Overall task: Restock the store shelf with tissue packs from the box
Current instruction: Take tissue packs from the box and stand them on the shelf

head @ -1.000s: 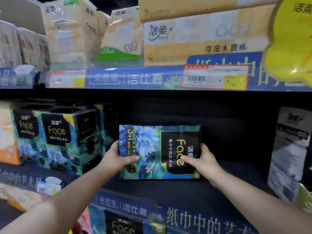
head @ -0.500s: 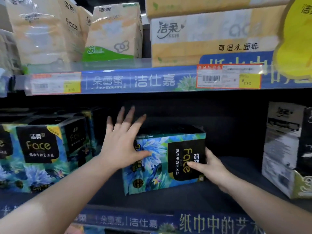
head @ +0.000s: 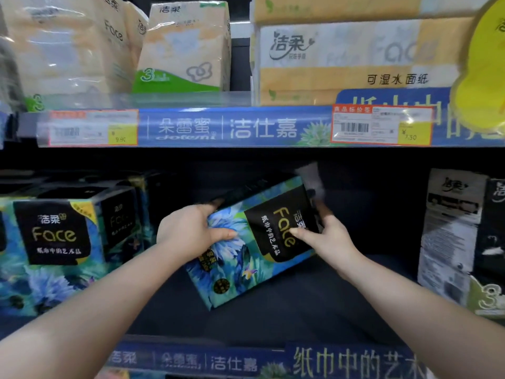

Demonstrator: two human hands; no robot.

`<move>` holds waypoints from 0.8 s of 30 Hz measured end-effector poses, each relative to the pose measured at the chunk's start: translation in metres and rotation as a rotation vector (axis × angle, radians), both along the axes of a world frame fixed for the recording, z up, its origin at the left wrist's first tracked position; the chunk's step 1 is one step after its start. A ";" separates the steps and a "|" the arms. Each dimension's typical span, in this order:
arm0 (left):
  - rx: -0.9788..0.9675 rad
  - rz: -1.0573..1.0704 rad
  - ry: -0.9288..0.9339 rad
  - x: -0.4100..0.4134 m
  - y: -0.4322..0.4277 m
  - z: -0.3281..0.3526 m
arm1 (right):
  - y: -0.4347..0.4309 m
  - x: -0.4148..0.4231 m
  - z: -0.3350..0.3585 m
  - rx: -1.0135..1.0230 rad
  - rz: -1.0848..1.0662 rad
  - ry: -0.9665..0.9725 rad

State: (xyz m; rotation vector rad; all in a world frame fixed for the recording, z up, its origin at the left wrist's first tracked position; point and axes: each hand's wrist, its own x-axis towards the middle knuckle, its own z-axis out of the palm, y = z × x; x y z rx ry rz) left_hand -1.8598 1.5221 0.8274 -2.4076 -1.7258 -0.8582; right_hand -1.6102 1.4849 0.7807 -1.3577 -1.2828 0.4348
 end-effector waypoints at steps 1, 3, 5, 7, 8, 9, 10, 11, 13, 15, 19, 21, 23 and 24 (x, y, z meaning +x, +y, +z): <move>-0.012 0.014 -0.074 -0.004 0.001 -0.002 | 0.003 -0.004 0.004 0.014 -0.038 -0.037; -0.032 0.034 -0.222 -0.012 0.003 -0.007 | 0.007 -0.013 0.007 0.001 -0.055 0.021; -0.066 0.033 -0.402 -0.019 0.006 -0.015 | 0.006 -0.023 0.005 -0.114 0.028 0.166; -0.110 -0.040 -0.620 -0.025 0.009 -0.027 | 0.005 -0.036 0.000 -0.335 0.151 0.236; -0.151 -0.105 -0.746 -0.026 0.011 -0.033 | 0.006 -0.042 -0.003 -0.416 0.204 0.230; -0.195 -0.171 -0.865 -0.027 0.012 -0.040 | 0.008 -0.048 -0.006 -0.451 0.241 0.222; -0.240 -0.232 -0.968 -0.025 0.012 -0.046 | 0.011 -0.054 -0.009 -0.451 0.260 0.213; -0.277 -0.294 -1.054 -0.022 0.011 -0.051 | 0.014 -0.059 -0.010 -0.430 0.270 0.208; -0.330 -0.358 -1.098 -0.016 0.011 -0.060 | 0.020 -0.063 -0.012 -0.384 0.266 0.205; -0.384 -0.377 -1.045 -0.014 0.017 -0.069 | 0.023 -0.062 -0.010 -0.351 0.264 0.215; -0.484 -0.255 -0.803 -0.015 0.034 -0.074 | 0.031 -0.053 -0.010 -0.336 0.213 0.139; -0.474 -0.191 -0.695 -0.012 0.039 -0.073 | 0.036 -0.047 -0.011 -0.343 0.188 0.103; -0.460 -0.166 -0.702 -0.008 0.044 -0.072 | 0.038 -0.043 -0.012 -0.355 0.180 0.087; -0.461 -0.161 -0.709 -0.007 0.046 -0.072 | 0.037 -0.041 -0.012 -0.363 0.183 0.074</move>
